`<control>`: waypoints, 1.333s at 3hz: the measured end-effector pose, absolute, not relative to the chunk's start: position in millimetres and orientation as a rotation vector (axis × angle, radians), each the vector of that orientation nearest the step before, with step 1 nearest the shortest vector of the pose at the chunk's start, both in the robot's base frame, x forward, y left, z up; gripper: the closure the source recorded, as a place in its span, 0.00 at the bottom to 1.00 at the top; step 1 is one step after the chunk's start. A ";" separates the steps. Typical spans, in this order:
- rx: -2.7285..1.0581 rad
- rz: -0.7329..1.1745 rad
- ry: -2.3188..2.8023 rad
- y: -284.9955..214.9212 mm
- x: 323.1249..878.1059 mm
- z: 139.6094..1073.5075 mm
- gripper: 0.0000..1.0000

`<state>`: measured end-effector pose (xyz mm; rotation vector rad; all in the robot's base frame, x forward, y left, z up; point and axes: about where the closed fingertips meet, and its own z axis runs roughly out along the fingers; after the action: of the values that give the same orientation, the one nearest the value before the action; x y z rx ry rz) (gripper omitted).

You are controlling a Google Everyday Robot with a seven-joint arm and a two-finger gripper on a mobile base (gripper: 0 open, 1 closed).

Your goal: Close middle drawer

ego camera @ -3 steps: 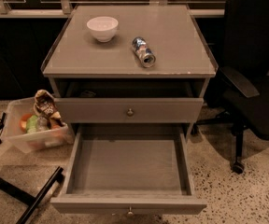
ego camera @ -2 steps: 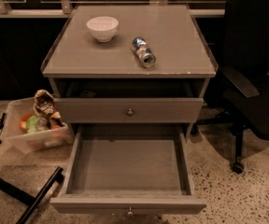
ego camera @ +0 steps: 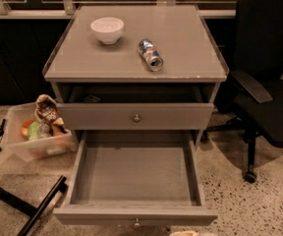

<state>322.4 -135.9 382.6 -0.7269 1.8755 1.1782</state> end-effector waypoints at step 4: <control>-0.817 0.805 1.692 -53.5 387.9 410.1 0.12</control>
Offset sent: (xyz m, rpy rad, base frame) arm 0.0523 0.0649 0.0328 -0.0776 -0.3128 -0.0516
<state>387.9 -53.5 410.1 -0.8165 1.6916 0.8048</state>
